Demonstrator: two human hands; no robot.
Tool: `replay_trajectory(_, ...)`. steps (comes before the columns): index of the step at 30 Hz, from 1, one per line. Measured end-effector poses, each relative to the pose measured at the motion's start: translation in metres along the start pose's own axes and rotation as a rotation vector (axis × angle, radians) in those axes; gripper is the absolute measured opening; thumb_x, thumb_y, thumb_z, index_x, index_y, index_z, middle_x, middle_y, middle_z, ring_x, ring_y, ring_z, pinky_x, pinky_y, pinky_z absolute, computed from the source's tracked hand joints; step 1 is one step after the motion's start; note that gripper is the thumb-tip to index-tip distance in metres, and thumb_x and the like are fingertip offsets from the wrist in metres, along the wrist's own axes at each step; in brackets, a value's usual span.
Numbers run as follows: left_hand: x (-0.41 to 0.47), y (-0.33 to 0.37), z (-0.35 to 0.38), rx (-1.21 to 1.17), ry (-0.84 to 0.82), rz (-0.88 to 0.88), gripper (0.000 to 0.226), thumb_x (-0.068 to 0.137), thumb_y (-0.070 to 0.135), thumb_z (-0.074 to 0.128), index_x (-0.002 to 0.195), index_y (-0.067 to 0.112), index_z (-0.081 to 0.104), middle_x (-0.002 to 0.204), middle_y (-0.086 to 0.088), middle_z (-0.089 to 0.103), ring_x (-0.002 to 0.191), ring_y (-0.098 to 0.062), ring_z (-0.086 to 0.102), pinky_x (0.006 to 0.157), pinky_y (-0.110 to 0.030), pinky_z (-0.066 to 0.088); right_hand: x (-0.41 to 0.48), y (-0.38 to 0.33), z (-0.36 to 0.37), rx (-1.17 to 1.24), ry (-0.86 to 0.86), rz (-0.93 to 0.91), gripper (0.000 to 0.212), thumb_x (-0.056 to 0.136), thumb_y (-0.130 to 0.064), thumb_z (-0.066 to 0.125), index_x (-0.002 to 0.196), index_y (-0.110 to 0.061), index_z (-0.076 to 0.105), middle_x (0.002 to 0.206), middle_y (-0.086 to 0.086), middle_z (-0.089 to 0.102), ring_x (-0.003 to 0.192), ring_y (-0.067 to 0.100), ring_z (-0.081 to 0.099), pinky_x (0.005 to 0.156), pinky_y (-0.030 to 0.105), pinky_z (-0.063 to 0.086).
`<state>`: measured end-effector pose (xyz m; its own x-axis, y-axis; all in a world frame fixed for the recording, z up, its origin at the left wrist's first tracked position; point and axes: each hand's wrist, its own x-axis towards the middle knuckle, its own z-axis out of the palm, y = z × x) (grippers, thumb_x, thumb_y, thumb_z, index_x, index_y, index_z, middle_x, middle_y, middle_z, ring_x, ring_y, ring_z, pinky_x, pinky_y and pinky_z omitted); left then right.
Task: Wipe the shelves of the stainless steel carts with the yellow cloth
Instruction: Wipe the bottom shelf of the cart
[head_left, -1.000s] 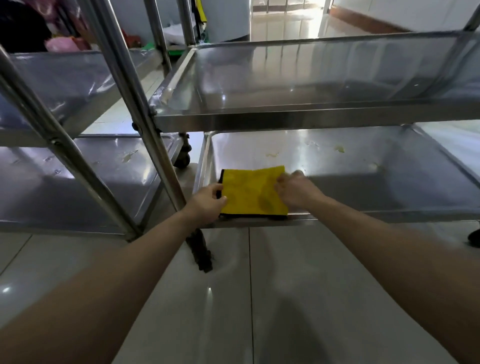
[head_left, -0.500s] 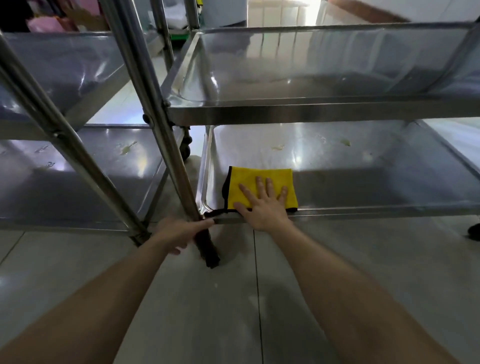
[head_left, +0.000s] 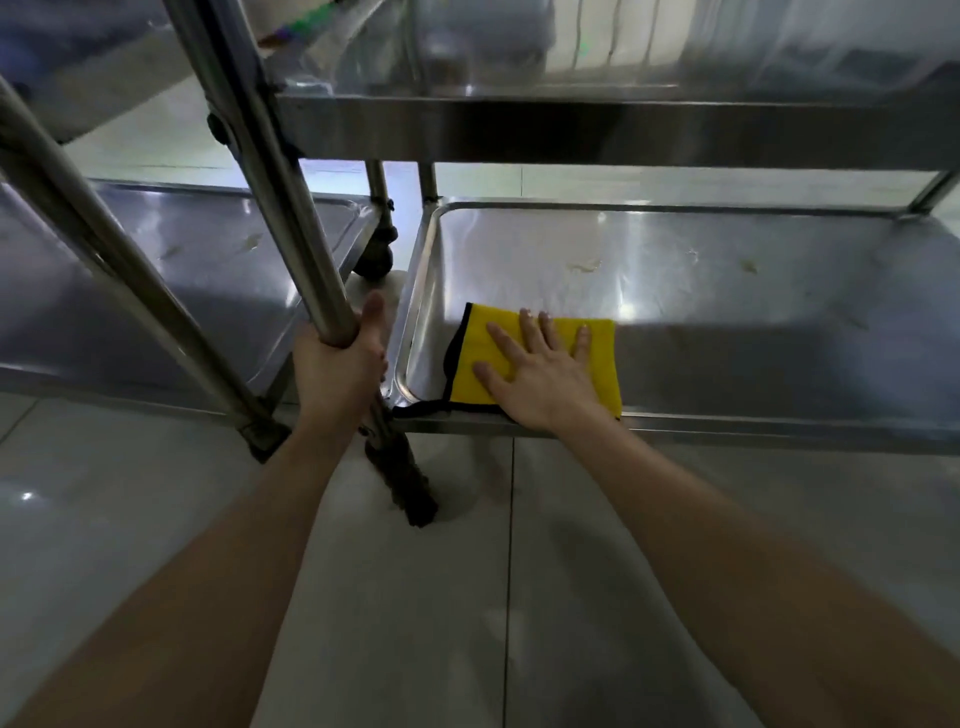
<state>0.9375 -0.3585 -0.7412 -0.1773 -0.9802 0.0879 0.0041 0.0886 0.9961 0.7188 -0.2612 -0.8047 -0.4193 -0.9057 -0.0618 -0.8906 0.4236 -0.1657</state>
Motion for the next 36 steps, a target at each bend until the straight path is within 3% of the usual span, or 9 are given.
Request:
replay_trajectory(5,0.011,0.000,-0.022,-0.015,-0.031,-0.002,0.040,0.094,0.041,0.080,0.063,0.028,0.059,0.053,0.000,0.048,0.045,-0.015,0.045,0.050,-0.030,0.044,-0.022,-0.032,-0.003,-0.004,0.033,-0.028,0.079,0.100,-0.079,0.008,0.170,-0.042,0.001,0.180,0.008,-0.012,0.165,0.034,-0.018,0.122,0.074,-0.013)
replay_trajectory(9,0.022,0.002,-0.033,-0.035,-0.014,0.004,0.048,0.094,0.045,0.081,0.059,0.026,0.054,0.050,0.001,0.043,0.042,-0.015,0.041,0.050,-0.029,0.041,-0.032,-0.058,0.000,-0.069,0.113,-0.043,0.069,0.108,-0.068,0.012,0.169,-0.037,0.022,0.176,0.015,0.015,0.163,0.041,0.007,0.124,0.075,0.002)
replay_trajectory(13,0.023,0.002,-0.034,-0.072,-0.016,0.006,0.059,0.088,0.059,0.083,0.056,0.027,0.046,0.047,0.002,0.038,0.040,-0.015,0.037,0.046,-0.027,0.038,-0.013,-0.054,0.006,0.007,0.008,-0.028,0.077,0.100,-0.079,0.003,0.169,-0.045,0.004,0.180,0.011,-0.004,0.165,0.040,-0.011,0.122,0.076,-0.010)
replay_trajectory(16,0.021,-0.002,-0.033,-0.062,-0.018,0.017,0.052,0.092,0.051,0.080,0.057,0.028,0.050,0.048,0.003,0.041,0.040,-0.014,0.041,0.046,-0.027,0.040,0.036,-0.033,-0.004,0.002,-0.027,0.008,0.090,0.088,-0.093,-0.001,0.168,-0.051,0.001,0.180,0.005,-0.010,0.165,0.036,-0.014,0.122,0.076,-0.014)
replay_trajectory(21,0.014,-0.007,-0.022,-0.047,0.026,0.038,0.037,0.092,0.034,0.077,0.059,0.030,0.061,0.050,0.001,0.050,0.041,-0.015,0.048,0.046,-0.029,0.044,0.107,-0.033,-0.016,-0.060,-0.077,0.122,0.087,0.092,-0.092,0.007,0.167,-0.051,-0.003,0.180,0.010,-0.012,0.164,0.041,-0.014,0.118,0.081,-0.011)
replay_trajectory(28,0.012,-0.006,-0.018,-0.035,0.081,0.020,0.035,0.089,0.029,0.075,0.057,0.027,0.061,0.050,0.002,0.050,0.042,-0.014,0.047,0.047,-0.027,0.043,0.066,-0.075,0.001,-0.023,-0.075,-0.083,0.086,0.088,-0.093,0.005,0.166,-0.056,-0.002,0.180,0.003,-0.014,0.164,0.035,-0.018,0.119,0.075,-0.019)
replay_trajectory(32,0.016,-0.006,-0.022,-0.010,0.056,-0.008,0.031,0.083,0.033,0.076,0.054,0.029,0.064,0.050,0.003,0.051,0.043,-0.015,0.048,0.048,-0.031,0.044,0.032,-0.023,-0.004,-0.006,-0.060,-0.154,0.086,0.088,-0.095,0.006,0.166,-0.058,0.004,0.180,-0.010,-0.009,0.166,0.022,-0.012,0.127,0.065,-0.014)
replay_trajectory(36,0.022,-0.006,-0.023,-0.003,0.044,-0.024,0.028,0.081,0.032,0.073,0.054,0.028,0.065,0.050,0.003,0.051,0.043,-0.015,0.048,0.050,-0.031,0.044,0.001,0.082,-0.020,0.005,-0.049,0.044,0.087,0.086,-0.097,0.010,0.165,-0.060,0.003,0.179,-0.016,-0.011,0.166,0.017,-0.012,0.129,0.061,-0.012)
